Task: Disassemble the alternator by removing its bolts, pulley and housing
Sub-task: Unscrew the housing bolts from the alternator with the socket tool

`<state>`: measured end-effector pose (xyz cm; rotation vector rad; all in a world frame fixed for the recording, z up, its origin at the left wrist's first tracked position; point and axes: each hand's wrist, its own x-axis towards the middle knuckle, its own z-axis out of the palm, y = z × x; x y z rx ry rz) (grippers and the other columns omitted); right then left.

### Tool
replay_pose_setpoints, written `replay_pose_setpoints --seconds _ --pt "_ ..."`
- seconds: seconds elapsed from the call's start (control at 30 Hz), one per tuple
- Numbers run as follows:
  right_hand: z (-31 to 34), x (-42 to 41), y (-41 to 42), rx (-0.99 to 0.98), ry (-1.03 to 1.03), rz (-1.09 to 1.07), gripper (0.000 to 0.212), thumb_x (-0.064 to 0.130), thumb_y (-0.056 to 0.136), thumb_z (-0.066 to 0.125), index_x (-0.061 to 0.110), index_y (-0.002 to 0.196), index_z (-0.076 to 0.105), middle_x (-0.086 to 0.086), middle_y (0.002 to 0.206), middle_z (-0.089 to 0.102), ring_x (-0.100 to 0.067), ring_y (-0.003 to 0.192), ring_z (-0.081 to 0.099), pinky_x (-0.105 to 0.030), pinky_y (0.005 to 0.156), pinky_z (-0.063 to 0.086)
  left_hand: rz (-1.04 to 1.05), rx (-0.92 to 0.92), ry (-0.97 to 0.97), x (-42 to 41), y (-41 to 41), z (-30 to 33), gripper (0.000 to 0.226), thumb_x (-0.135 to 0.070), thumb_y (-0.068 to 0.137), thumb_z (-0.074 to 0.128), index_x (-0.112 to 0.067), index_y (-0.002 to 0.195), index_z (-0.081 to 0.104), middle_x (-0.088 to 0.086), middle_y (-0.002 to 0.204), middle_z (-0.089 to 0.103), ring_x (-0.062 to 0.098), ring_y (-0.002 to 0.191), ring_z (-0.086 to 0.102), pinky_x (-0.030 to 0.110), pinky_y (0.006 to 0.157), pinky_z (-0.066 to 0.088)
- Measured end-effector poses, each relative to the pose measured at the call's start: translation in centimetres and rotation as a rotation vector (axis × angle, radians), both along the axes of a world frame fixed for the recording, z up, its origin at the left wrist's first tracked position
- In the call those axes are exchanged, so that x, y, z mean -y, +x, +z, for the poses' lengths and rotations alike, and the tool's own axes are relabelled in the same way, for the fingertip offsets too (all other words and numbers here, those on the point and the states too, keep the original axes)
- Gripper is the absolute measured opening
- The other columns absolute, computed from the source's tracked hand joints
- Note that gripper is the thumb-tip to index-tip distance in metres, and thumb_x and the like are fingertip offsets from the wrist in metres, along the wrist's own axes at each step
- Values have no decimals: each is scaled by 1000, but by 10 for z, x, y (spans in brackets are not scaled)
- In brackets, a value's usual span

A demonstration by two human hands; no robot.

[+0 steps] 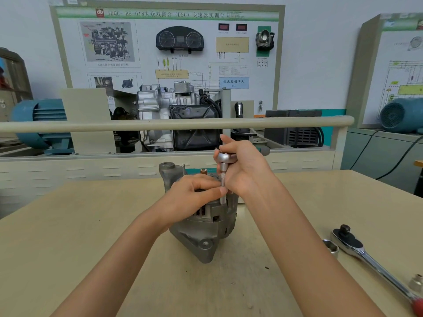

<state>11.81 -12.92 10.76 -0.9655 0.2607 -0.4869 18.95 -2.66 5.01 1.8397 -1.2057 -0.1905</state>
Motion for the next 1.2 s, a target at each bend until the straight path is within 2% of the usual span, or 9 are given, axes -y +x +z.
replay_pose_setpoints --seconds 0.1,0.17,0.3,0.37,0.6,0.73,0.87,1.07,1.2 --pt "-3 0 -3 33 35 40 16 7 90 44 12 84 57 1 63 44 -10 50 47 -22 51 29 4 -7 -16 0 0 0 19 -31 90 63 -22 98 77 -3 106 69 13 104 62 41 103 44" --pt "-6 -1 -3 37 -8 45 14 10 91 44 12 88 58 2 60 40 -9 42 44 -21 46 28 12 -4 -17 1 -1 0 17 -31 90 63 -23 97 77 -5 104 69 13 103 62 42 102 44" --pt "-10 -5 5 71 -143 -34 33 1 97 28 13 112 55 1 60 37 -4 29 29 -15 35 21 20 43 -36 3 0 -2 18 -26 91 61 -17 96 76 -2 98 68 18 101 61 46 102 41" --pt "-11 -5 8 76 -168 -47 41 -2 95 23 15 116 53 1 59 39 -3 28 24 -13 32 18 25 59 -49 4 0 -3 18 -24 91 61 -15 94 76 2 98 68 20 100 61 48 102 40" --pt "-11 -3 10 55 -238 -39 45 -5 88 22 14 104 59 1 57 42 -3 28 23 -12 33 16 26 38 -97 4 1 -5 14 -25 89 64 -22 90 77 -7 97 69 10 99 62 42 102 42" --pt "-11 -2 11 52 -224 -33 38 -5 86 23 11 84 57 3 48 45 -4 26 23 -10 33 16 30 54 -167 5 0 -9 12 -19 87 66 -23 88 78 -11 93 71 5 94 63 32 95 46" --pt "-12 -1 12 57 -194 -28 33 -4 86 24 13 70 48 3 44 47 -4 26 22 -10 33 15 47 75 -167 5 1 -10 13 -21 87 67 -19 92 78 -8 96 72 10 99 63 41 99 46" --pt "-12 2 13 62 -170 -1 30 -2 86 27 15 67 43 4 42 46 -4 26 21 -9 32 15 45 67 -169 4 0 -9 13 -21 87 67 -18 94 78 -6 97 71 11 100 63 43 101 45" --pt "-12 3 13 70 -173 26 31 -2 85 26 16 65 41 4 42 45 -4 27 20 -10 31 15 34 63 -172 4 0 -10 14 -22 87 67 -23 96 78 -9 98 71 7 100 63 39 101 45"
